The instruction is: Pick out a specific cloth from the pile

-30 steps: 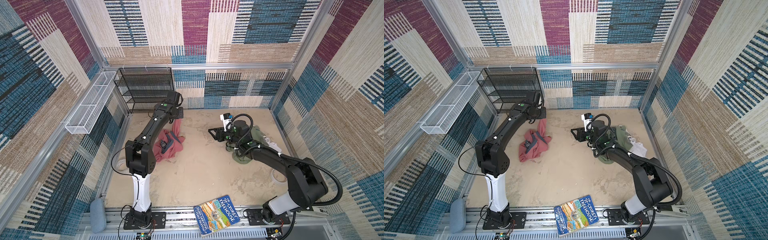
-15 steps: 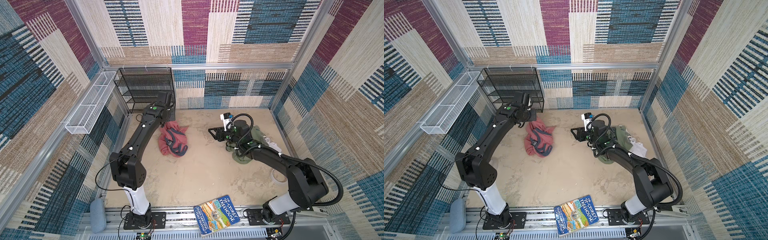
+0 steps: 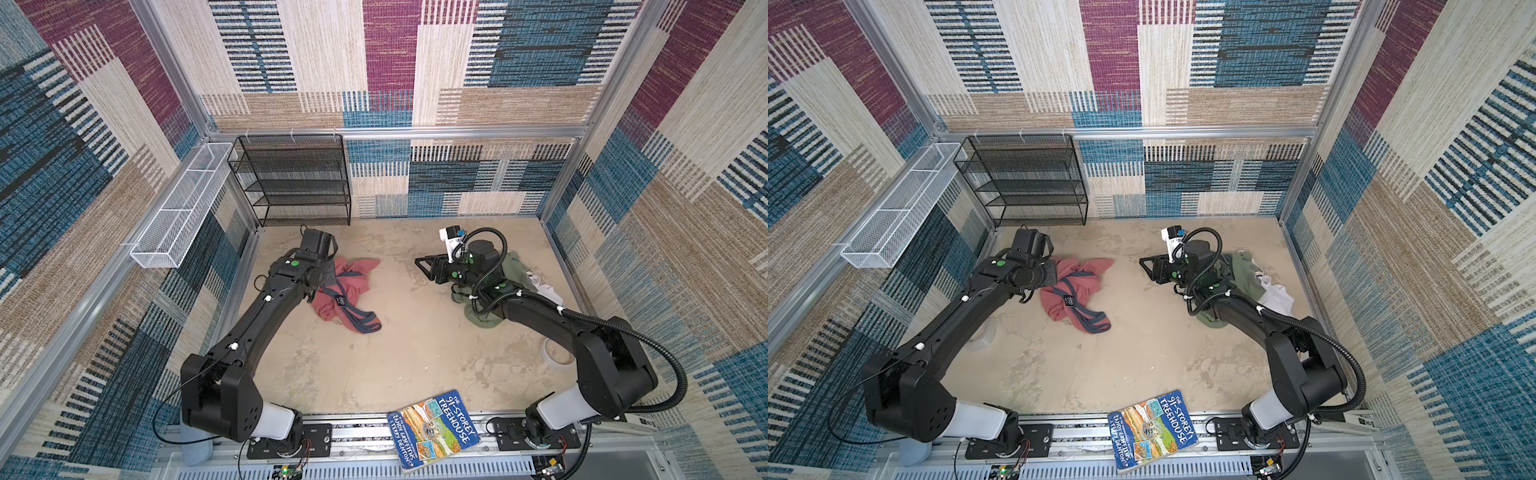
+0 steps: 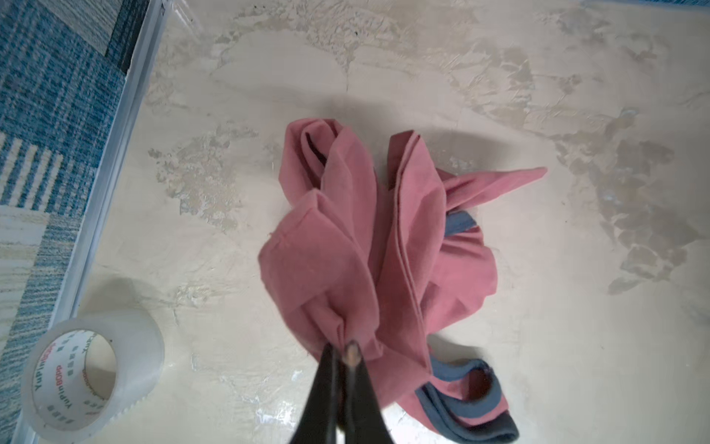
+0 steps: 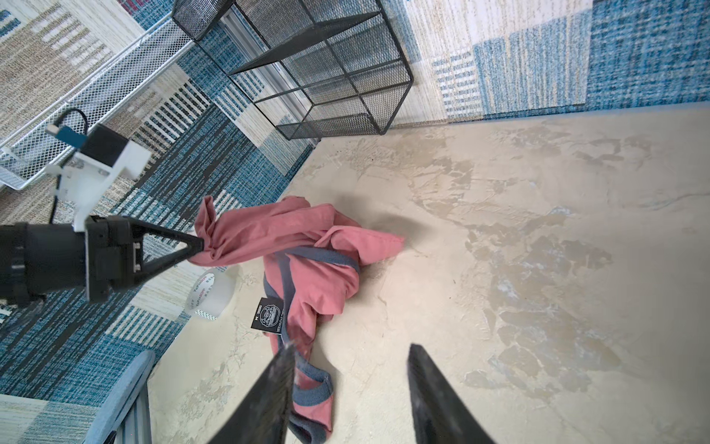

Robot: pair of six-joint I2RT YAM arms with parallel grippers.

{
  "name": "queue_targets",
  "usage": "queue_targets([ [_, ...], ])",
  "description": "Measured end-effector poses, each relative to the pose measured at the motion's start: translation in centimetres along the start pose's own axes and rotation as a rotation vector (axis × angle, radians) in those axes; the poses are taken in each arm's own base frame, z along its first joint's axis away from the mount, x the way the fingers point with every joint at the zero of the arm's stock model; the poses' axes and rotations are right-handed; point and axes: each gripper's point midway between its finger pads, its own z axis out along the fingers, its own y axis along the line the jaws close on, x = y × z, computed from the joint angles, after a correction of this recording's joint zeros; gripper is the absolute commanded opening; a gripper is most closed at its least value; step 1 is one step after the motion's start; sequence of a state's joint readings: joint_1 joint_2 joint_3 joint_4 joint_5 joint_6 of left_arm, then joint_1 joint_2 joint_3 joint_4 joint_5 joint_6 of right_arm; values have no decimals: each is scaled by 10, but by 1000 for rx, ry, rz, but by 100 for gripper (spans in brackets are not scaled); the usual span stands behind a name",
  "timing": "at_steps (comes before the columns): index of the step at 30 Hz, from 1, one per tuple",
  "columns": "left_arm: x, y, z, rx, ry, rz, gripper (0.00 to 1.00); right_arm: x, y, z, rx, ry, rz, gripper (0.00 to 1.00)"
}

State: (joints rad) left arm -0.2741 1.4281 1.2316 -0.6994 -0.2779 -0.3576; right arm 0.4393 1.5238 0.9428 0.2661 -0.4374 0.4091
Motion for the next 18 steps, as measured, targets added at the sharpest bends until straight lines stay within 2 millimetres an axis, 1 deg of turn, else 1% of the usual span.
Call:
queue_targets([
  [9, 61, 18, 31, -59, 119, -50, 0, 7, 1, -2, -11, 13, 16, 51],
  [13, 80, 24, 46, -80, 158, -74, 0, 6, 3, -4, -15, 9, 18, 51],
  [15, 87, 24, 51, -73, 179, -88, 0, 5, 5, -6, -17, 5, 18, 51],
  [18, 90, 25, 60, -78, 186, -100, 0, 3, 7, -8, -20, 0, 14, 51],
])
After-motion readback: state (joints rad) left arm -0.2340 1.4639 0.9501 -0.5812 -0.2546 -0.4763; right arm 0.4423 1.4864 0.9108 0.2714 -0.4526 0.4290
